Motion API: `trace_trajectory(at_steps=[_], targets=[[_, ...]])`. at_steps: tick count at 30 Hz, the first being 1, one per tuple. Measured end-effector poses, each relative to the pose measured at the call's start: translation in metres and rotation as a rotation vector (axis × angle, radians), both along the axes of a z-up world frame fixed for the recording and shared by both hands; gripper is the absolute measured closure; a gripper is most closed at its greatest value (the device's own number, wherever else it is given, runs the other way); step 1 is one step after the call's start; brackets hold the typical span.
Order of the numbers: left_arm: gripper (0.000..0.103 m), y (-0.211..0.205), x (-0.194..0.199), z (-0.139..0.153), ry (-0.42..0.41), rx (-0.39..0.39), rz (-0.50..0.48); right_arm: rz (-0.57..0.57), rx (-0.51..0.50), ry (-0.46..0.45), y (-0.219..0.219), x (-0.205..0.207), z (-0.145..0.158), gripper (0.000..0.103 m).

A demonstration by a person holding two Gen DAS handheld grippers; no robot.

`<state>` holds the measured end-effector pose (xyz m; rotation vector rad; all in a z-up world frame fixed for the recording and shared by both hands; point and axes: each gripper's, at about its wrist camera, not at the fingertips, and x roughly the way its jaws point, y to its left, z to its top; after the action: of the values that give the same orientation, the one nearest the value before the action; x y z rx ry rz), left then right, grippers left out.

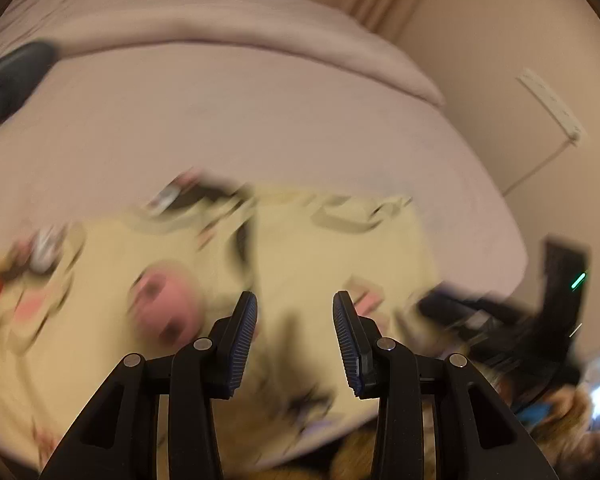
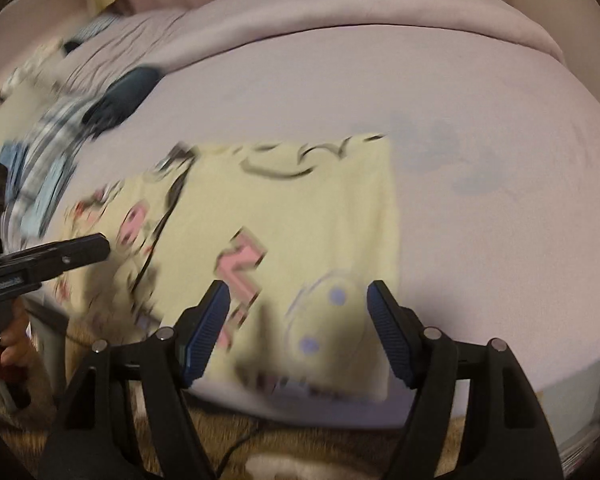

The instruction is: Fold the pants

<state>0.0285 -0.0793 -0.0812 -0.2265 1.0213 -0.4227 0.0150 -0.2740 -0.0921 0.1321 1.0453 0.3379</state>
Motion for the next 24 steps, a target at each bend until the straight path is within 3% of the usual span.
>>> trace_trajectory(at_steps=[1,2,4,9,10,12,14,16,19,22,23,24], targets=[[0.065,-0.013,0.012,0.003,-0.005,-0.033,-0.038,-0.001,0.001,0.028,0.000,0.002,-0.011,0.077],[0.065,-0.023,0.021,0.005,-0.004,-0.060,-0.064,-0.003,-0.007,0.050,0.000,0.002,-0.019,0.091],[0.065,-0.055,0.043,0.004,0.007,-0.112,-0.125,-0.023,0.008,0.030,-0.003,-0.008,-0.030,0.093],[0.065,-0.132,0.061,-0.023,0.098,-0.084,-0.246,-0.076,0.067,0.031,-0.018,-0.029,-0.032,0.096],[0.065,-0.142,0.062,-0.029,0.093,-0.070,-0.256,-0.081,0.071,0.035,-0.021,-0.032,-0.032,0.097],[0.065,-0.164,0.071,-0.045,0.083,0.048,-0.246,-0.088,0.080,0.043,-0.024,-0.038,-0.033,0.097],[0.068,-0.172,0.078,-0.057,0.078,0.102,-0.232,-0.089,0.081,0.046,-0.026,-0.042,-0.033,0.097],[0.070,-0.171,0.086,-0.059,0.051,0.101,-0.212,-0.094,0.080,0.044,-0.028,-0.047,-0.033,0.097],[0.072,-0.170,0.102,-0.053,0.111,0.093,-0.196,-0.099,0.091,0.047,-0.031,-0.052,-0.033,0.097],[0.072,-0.164,0.112,-0.035,0.024,0.128,-0.141,-0.093,0.080,0.061,-0.029,-0.052,-0.030,0.097],[0.072,-0.159,0.113,-0.029,0.029,0.136,-0.122,-0.089,0.079,0.082,-0.028,-0.051,-0.026,0.095],[0.072,-0.152,0.113,-0.024,0.059,0.075,-0.126,-0.086,0.083,0.088,-0.029,-0.051,-0.022,0.092]])
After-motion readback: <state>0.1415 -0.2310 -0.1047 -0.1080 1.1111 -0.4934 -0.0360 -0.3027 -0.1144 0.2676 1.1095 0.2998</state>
